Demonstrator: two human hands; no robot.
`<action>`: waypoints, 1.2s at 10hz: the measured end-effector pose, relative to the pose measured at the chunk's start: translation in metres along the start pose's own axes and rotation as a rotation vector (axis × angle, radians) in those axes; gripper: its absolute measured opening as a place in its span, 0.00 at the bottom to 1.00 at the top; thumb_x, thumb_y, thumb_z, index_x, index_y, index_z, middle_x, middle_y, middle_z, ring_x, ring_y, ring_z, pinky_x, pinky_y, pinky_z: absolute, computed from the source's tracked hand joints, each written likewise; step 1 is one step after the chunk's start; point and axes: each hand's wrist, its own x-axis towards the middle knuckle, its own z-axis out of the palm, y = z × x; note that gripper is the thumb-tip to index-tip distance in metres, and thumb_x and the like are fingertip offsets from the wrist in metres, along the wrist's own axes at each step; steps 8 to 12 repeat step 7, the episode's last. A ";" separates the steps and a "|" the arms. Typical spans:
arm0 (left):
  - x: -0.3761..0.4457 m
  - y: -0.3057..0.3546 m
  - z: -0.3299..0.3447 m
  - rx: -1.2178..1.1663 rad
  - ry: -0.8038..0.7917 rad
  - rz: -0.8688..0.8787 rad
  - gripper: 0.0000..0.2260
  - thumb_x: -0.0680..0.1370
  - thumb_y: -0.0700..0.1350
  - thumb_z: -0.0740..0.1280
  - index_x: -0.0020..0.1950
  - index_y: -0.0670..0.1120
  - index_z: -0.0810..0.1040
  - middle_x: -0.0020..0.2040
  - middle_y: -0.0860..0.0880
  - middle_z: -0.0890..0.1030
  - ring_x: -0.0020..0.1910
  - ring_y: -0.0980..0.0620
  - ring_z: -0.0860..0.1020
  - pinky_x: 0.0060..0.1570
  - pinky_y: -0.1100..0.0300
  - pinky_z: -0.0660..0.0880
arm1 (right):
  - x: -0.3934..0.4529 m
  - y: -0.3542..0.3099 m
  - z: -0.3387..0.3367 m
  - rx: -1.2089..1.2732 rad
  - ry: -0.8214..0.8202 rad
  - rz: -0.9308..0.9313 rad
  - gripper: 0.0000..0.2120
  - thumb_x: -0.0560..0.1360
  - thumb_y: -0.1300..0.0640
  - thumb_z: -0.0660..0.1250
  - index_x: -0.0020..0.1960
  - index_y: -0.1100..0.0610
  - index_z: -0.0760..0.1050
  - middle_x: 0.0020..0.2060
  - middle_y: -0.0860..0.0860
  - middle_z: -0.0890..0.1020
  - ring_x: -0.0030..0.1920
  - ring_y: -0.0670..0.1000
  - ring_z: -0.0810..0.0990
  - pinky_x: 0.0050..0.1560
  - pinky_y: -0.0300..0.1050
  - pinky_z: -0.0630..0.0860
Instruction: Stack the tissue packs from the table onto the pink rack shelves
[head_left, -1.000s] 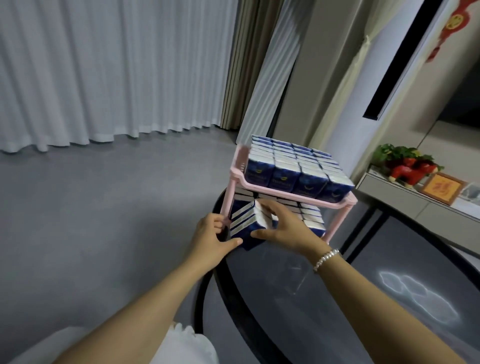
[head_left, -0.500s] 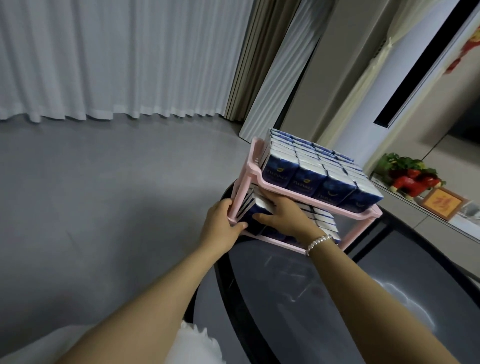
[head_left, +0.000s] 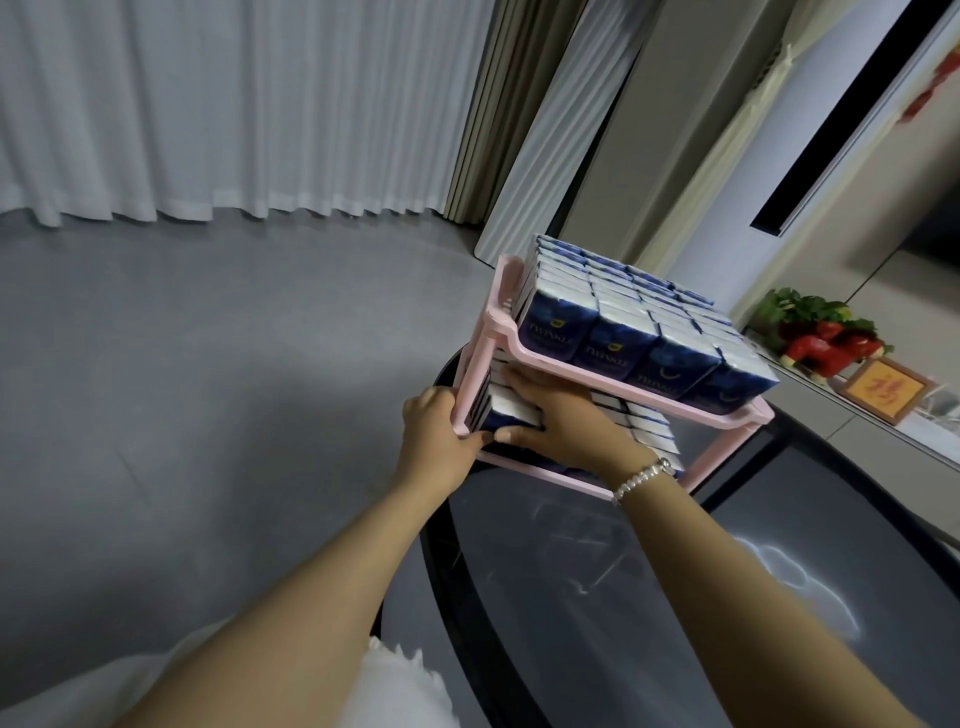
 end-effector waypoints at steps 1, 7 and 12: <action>0.000 0.001 0.002 0.000 -0.019 -0.016 0.15 0.71 0.42 0.74 0.53 0.40 0.73 0.51 0.47 0.72 0.59 0.47 0.66 0.48 0.64 0.62 | -0.006 0.001 0.008 -0.042 0.075 0.005 0.34 0.75 0.35 0.52 0.74 0.56 0.60 0.74 0.52 0.63 0.74 0.53 0.58 0.74 0.45 0.51; -0.022 0.029 -0.019 0.074 -0.029 0.113 0.26 0.69 0.47 0.67 0.67 0.47 0.68 0.57 0.46 0.76 0.55 0.44 0.76 0.54 0.50 0.76 | -0.095 -0.045 -0.030 0.442 0.405 0.113 0.16 0.77 0.49 0.63 0.64 0.50 0.74 0.58 0.46 0.81 0.51 0.40 0.77 0.50 0.30 0.69; -0.022 0.029 -0.019 0.074 -0.029 0.113 0.26 0.69 0.47 0.67 0.67 0.47 0.68 0.57 0.46 0.76 0.55 0.44 0.76 0.54 0.50 0.76 | -0.095 -0.045 -0.030 0.442 0.405 0.113 0.16 0.77 0.49 0.63 0.64 0.50 0.74 0.58 0.46 0.81 0.51 0.40 0.77 0.50 0.30 0.69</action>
